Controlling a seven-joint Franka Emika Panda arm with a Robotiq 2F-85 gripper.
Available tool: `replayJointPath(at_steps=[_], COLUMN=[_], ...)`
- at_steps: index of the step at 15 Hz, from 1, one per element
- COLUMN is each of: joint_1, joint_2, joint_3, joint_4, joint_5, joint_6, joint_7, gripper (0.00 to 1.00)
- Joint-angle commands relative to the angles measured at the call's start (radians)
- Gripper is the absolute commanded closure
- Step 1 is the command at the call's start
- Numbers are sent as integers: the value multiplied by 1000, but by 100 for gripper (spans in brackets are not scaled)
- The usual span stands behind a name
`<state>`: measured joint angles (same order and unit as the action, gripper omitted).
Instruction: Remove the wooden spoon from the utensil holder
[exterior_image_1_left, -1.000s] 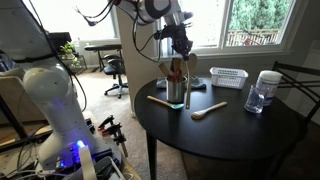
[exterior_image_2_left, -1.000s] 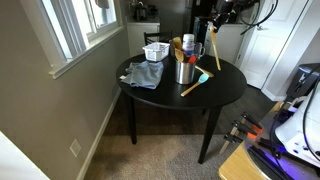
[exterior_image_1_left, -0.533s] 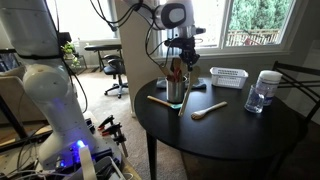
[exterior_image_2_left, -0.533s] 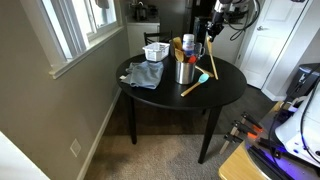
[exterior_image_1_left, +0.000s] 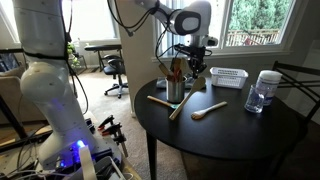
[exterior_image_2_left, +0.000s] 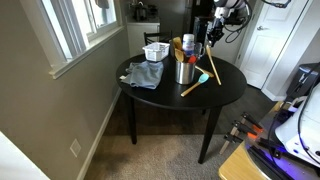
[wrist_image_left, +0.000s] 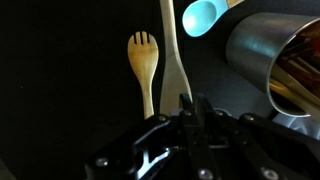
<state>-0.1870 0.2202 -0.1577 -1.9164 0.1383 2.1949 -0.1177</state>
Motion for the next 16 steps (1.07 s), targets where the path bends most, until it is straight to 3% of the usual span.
replayJointPath(at_steps=[1,9,10,13,16], joint_1=[-15,-5,-10,-9,-9], joint_2=[37,37,41,41,41], joint_3=[7,12,14,14,14], joint_4=[56,65,56,57,57], joint_5=[13,-14,-3,-3,-3], joint_6=[-46,-37,-13,-13,-13], joint_7=[-1,15,2,2,2], gripper=[57,7,25,7,7])
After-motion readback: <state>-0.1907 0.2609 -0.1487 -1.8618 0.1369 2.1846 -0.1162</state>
